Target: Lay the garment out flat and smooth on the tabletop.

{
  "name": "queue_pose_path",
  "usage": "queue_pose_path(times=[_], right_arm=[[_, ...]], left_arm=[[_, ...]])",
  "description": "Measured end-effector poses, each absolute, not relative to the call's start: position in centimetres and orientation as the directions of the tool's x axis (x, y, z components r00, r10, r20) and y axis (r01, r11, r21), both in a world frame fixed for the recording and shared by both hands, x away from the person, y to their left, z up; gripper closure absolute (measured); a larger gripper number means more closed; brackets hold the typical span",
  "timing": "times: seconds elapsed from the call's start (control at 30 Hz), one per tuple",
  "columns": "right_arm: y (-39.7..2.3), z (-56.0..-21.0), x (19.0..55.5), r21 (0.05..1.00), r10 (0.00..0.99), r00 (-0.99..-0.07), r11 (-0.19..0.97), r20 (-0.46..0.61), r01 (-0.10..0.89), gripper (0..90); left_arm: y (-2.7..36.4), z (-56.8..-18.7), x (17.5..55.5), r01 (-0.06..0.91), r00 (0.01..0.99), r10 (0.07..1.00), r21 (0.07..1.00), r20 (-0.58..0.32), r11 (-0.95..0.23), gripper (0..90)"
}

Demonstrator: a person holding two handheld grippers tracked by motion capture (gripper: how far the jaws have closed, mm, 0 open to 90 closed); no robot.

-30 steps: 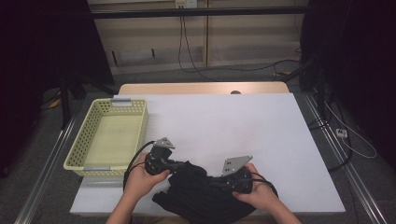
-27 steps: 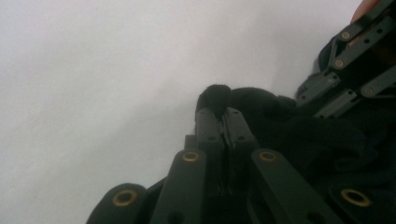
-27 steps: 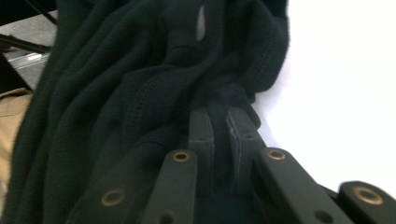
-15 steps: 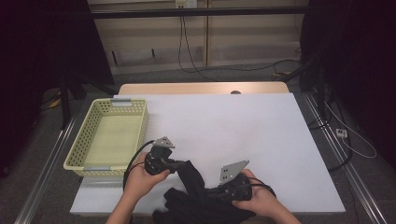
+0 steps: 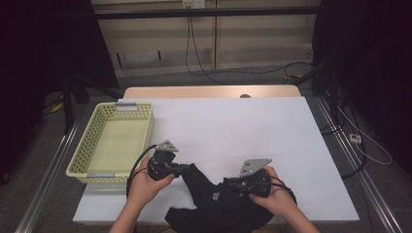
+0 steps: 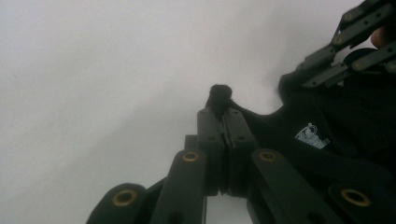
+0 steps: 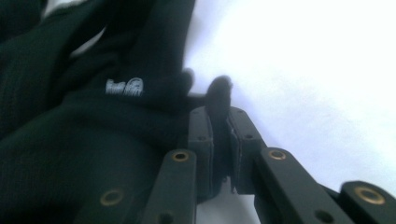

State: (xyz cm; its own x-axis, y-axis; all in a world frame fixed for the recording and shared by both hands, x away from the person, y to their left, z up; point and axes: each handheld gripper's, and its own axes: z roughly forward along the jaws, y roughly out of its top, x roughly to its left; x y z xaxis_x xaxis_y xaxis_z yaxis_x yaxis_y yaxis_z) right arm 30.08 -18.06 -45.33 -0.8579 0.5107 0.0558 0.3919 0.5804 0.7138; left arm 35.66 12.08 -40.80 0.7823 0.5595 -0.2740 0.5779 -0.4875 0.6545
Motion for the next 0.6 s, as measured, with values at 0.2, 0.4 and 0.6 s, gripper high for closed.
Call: queue_pose_path(times=[0.2,0.4,0.6], right_arm=[[-18.8,-45.1,28.9,0.704,0.483,-0.873,0.594,0.074,0.388,82.4],[-20.5,-45.0,26.9,0.702,0.448,-0.886,0.591,0.123,0.396,82.6],[-21.6,-44.9,25.4,0.712,0.439,-0.883,0.566,0.167,0.416,82.4]], left_arm=[[11.9,-40.8,35.7,0.575,0.781,0.561,0.668,-0.276,-0.473,87.7],[11.6,-40.6,35.6,0.563,0.785,0.562,0.675,-0.259,-0.476,87.8],[11.3,-40.2,35.6,0.555,0.788,0.559,0.687,-0.256,-0.468,87.8]])
